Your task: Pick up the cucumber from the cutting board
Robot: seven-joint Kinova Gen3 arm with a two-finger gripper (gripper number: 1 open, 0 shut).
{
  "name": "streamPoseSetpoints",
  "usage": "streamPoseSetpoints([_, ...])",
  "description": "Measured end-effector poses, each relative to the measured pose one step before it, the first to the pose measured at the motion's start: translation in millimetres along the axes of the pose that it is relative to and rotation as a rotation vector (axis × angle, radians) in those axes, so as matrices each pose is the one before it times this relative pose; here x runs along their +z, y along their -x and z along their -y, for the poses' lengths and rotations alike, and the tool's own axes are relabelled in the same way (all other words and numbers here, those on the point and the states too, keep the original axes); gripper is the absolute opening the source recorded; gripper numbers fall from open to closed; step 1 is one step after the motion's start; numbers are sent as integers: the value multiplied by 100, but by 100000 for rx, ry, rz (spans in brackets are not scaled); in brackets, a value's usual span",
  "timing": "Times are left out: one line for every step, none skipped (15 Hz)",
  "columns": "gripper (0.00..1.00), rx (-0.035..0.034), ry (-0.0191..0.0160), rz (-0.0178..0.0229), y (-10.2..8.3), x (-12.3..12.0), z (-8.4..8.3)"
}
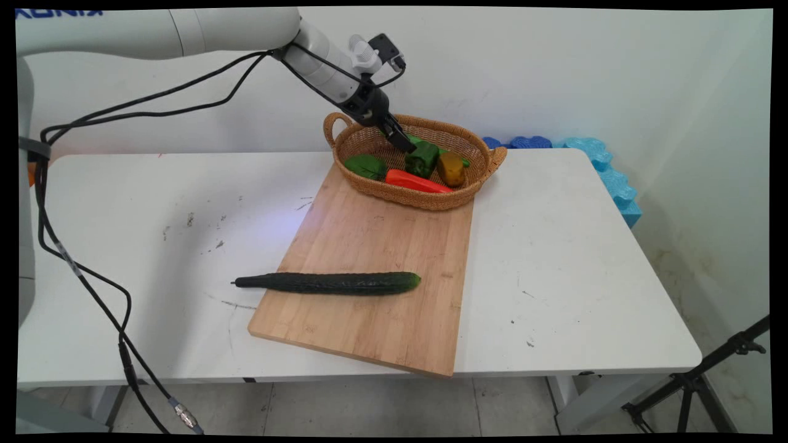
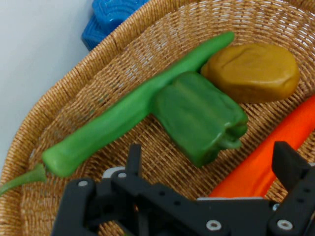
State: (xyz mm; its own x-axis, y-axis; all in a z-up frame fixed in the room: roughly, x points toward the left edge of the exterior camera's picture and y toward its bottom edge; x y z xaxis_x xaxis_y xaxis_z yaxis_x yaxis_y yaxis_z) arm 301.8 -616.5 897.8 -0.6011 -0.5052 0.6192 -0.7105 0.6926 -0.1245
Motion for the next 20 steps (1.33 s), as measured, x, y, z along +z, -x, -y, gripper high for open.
streamPoseSetpoints([100,439,241,138,64,-40,-66])
streamPoseSetpoints([100,255,165,149,61,-34,-44])
streamPoseSetpoints([100,379,181,243,100,-148,-74])
streamPoseSetpoints([100,265,132,226,125,-263,-84])
streamPoseSetpoints([100,43,5,208,174,-375,-85])
streamPoseSetpoints([100,-206,-62,192,208,-462,-101])
streamPoseSetpoints([100,-381,-136,40,220,-510,-86])
streamPoseSetpoints([100,-354,-109,-7,294,-662,-179])
streamPoseSetpoints([100,-293,-37,-169,346,-752,-244])
streamPoseSetpoints([100,-316,-26,-179,346,-693,-252])
streamPoseSetpoints([100,-108,227,-164,442,-818,-408])
streamPoseSetpoints([100,27,304,-90,510,-782,-391])
streamPoseSetpoints([100,214,708,20,628,-863,-595])
streamPoseSetpoints([100,501,1097,121,745,-941,-780])
streamPoseSetpoints([100,348,777,119,539,-599,-524])
streamPoseSetpoints([100,333,697,162,429,-458,-446])
streamPoseSetpoints([100,487,1137,272,690,-678,-691])
streamPoseSetpoints([100,428,857,275,455,-403,-475])
streamPoseSetpoints([100,903,1647,515,795,-654,-840])
streamPoseSetpoints([100,876,1504,551,721,-498,-716])
